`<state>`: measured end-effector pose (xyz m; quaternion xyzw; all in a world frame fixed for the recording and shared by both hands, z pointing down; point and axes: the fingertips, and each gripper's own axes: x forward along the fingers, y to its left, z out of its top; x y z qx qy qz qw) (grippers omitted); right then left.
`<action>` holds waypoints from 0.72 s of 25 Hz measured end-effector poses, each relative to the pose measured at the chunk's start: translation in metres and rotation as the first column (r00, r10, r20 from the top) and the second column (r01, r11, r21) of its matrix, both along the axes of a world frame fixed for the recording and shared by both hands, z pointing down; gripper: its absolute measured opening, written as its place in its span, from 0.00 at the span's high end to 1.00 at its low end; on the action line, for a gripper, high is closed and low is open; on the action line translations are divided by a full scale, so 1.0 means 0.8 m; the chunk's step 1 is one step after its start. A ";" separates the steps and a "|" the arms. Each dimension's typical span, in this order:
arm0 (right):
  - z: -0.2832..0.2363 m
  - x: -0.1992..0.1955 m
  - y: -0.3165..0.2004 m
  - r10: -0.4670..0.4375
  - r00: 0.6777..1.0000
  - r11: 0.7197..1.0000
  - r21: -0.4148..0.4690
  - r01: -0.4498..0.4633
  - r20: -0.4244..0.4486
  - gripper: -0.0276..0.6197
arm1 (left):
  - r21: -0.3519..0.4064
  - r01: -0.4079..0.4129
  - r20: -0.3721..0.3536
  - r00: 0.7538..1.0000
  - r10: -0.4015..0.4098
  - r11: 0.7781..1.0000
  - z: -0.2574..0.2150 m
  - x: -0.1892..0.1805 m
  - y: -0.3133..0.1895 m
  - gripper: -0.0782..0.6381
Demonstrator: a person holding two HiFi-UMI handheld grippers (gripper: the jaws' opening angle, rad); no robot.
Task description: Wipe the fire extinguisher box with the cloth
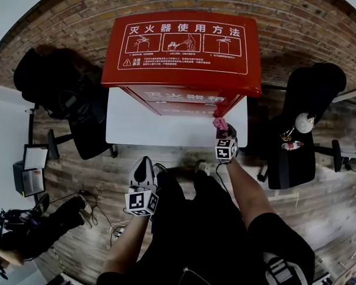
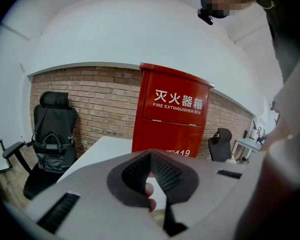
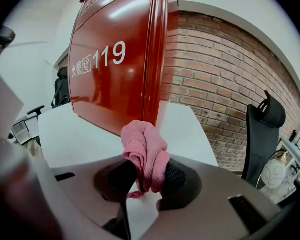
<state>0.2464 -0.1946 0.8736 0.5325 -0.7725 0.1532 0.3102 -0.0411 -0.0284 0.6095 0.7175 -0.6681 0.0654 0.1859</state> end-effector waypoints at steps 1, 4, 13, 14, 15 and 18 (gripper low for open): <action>0.001 0.000 0.000 0.000 1.000 1.000 -0.007 0.000 0.011 0.78 | -0.002 -0.004 0.001 1.000 0.004 1.000 0.000 0.001 -0.001 0.87; -0.001 -0.001 0.001 0.001 0.999 1.000 -0.023 0.000 0.036 0.78 | -0.007 -0.020 0.003 1.000 0.020 1.000 0.001 0.003 -0.005 0.87; -0.074 0.011 0.033 0.067 0.990 0.998 0.013 -0.069 0.122 0.78 | 0.014 -0.138 -0.020 0.990 0.138 0.990 -0.013 -0.001 -0.030 0.87; -0.088 0.012 0.038 0.075 0.988 0.997 0.018 -0.078 0.135 0.78 | 0.021 -0.154 -0.021 0.988 0.154 0.988 -0.017 -0.002 -0.035 0.87; -0.103 0.012 0.043 0.086 0.985 0.996 0.022 -0.090 0.152 0.78 | 0.028 -0.169 -0.021 0.985 0.170 0.985 -0.021 -0.003 -0.041 0.87; -0.156 0.009 0.051 0.116 0.969 0.991 0.046 -0.129 0.217 0.78 | 0.046 -0.208 -0.025 0.978 0.209 0.977 -0.036 -0.005 -0.059 0.87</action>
